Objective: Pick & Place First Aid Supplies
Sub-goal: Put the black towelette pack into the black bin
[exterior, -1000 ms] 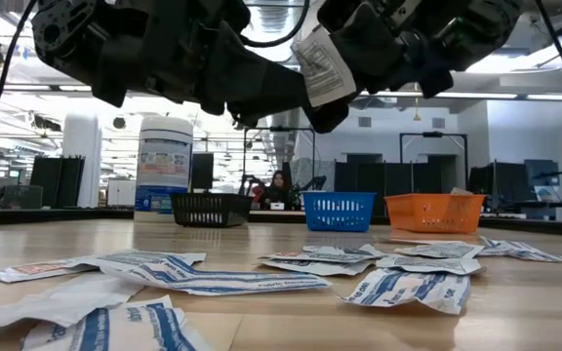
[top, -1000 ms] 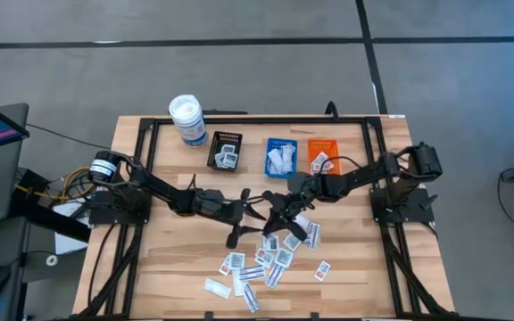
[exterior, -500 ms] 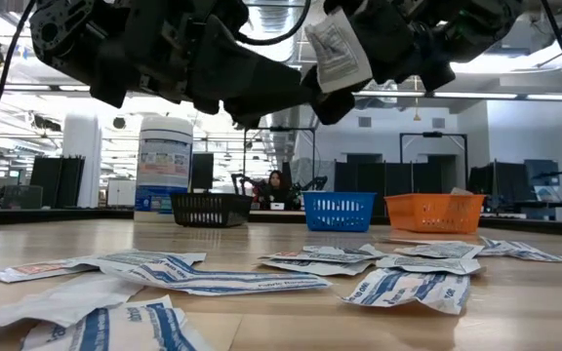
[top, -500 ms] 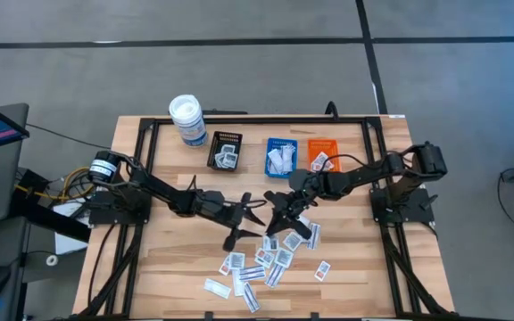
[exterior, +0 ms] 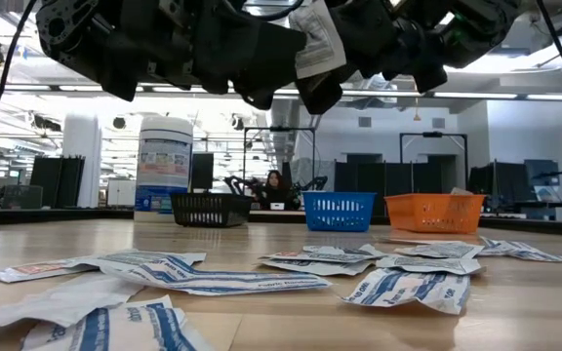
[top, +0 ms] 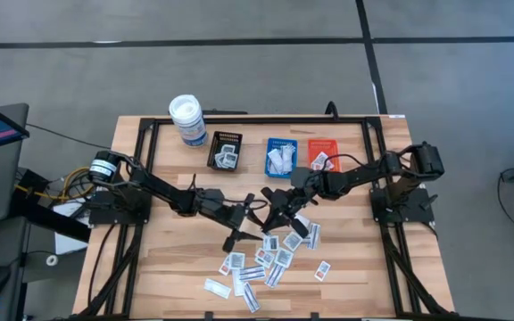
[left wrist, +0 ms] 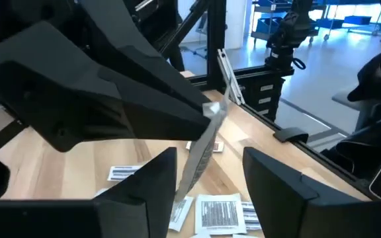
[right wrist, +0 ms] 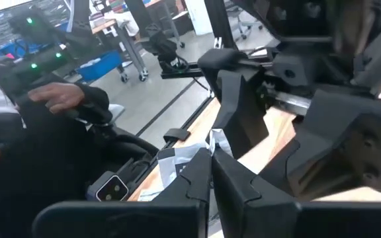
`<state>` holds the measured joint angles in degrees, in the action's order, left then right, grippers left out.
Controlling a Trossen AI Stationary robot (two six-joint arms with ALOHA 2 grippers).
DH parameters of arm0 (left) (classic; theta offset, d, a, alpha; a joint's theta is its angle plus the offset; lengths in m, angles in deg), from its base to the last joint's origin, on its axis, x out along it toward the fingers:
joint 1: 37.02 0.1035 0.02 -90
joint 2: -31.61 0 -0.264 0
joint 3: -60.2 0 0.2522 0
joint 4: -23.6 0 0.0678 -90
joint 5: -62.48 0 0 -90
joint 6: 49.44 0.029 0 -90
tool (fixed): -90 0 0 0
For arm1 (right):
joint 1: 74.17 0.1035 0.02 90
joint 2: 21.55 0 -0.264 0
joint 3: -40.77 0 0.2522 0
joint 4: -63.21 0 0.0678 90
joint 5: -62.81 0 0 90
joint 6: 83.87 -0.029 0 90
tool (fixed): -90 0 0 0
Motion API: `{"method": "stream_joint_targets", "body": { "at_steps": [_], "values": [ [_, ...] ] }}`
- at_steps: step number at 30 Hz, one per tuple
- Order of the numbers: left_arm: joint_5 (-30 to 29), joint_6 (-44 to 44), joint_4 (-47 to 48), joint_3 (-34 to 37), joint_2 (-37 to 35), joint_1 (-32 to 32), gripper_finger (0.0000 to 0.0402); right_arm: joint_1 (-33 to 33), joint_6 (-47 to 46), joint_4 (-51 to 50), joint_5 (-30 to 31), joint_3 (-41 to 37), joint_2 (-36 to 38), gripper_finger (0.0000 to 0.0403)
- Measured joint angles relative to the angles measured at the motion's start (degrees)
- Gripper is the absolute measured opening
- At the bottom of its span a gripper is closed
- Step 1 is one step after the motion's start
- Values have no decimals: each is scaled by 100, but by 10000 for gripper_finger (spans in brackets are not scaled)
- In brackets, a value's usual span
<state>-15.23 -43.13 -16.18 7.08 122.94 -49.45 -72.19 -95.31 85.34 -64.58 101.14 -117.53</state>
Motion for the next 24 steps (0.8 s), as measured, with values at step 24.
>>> {"method": "stream_joint_targets", "body": {
  "at_steps": [24],
  "values": [
    [-51,80,59,-2,9,22,14,48,346,39,-9,0,2,12]
  ]
}}
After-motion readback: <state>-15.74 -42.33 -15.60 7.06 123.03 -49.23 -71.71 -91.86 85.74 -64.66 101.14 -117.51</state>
